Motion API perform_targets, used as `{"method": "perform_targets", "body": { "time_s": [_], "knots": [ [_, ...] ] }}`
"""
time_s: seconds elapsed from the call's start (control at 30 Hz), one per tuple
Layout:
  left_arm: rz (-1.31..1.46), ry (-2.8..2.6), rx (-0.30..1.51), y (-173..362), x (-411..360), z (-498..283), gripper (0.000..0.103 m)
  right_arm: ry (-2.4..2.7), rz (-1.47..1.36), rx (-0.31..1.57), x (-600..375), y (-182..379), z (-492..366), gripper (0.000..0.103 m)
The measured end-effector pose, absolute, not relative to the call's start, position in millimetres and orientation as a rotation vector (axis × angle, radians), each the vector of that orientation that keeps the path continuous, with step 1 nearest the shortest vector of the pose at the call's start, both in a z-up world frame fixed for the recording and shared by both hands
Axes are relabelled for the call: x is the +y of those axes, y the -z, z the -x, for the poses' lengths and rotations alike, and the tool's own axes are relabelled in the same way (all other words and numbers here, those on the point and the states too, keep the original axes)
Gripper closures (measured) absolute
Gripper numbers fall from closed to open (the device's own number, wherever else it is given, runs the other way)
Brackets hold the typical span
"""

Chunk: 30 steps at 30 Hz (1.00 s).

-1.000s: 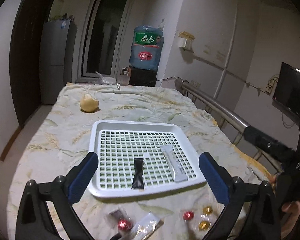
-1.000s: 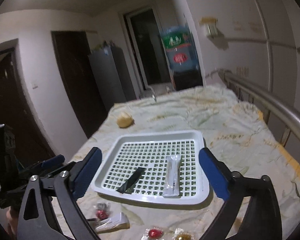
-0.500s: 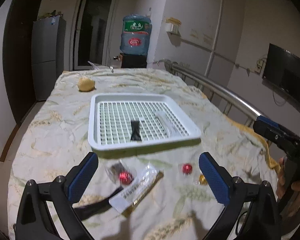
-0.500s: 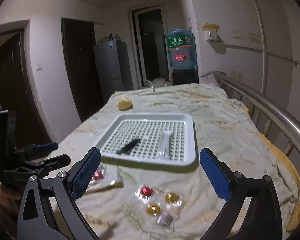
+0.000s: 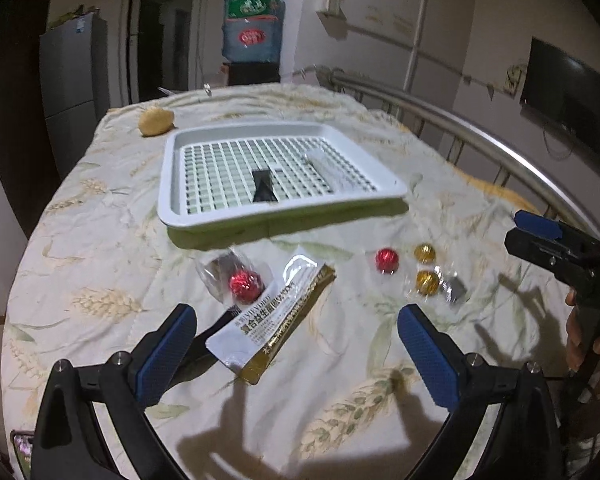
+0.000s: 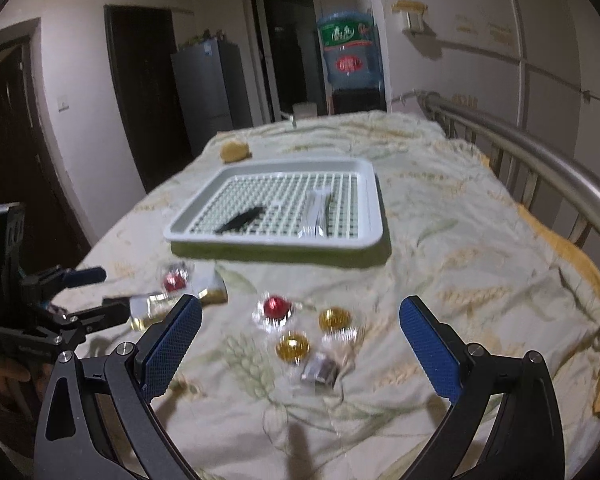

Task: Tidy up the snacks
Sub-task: 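Grasp the white-and-gold stick pack with the left tool while the right tool grasps the clear candy bag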

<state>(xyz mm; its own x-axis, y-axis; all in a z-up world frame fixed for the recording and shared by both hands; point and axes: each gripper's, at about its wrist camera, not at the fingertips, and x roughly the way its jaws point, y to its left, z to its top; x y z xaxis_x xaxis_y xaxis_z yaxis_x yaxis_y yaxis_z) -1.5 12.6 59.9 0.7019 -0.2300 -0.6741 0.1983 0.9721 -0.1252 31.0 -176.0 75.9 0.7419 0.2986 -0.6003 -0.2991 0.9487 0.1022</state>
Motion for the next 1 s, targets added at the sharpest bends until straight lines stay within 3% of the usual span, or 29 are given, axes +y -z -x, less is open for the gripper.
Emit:
{"method": "perform_targets", "body": {
  "time_s": [0.3,0.63,0.73,1.0],
  "knots": [
    [-0.001,0.269,0.851,-37,2,-26,0.011,-0.318,0.027,0.779,-176,-40,-36,0.006],
    [0.009,0.279,0.943,-19,-2,-43,0.028,-0.311,0.057,0.902,-174,-11,-48,0.040],
    [0.018,0.329,0.965,-16,-9,-40,0.034,-0.302,0.066,0.917,-173,-7,-50,0.045],
    [0.035,0.320,0.974,-15,-20,-45,0.034,-0.297,0.053,0.924,-176,-5,-53,0.049]
  ]
}}
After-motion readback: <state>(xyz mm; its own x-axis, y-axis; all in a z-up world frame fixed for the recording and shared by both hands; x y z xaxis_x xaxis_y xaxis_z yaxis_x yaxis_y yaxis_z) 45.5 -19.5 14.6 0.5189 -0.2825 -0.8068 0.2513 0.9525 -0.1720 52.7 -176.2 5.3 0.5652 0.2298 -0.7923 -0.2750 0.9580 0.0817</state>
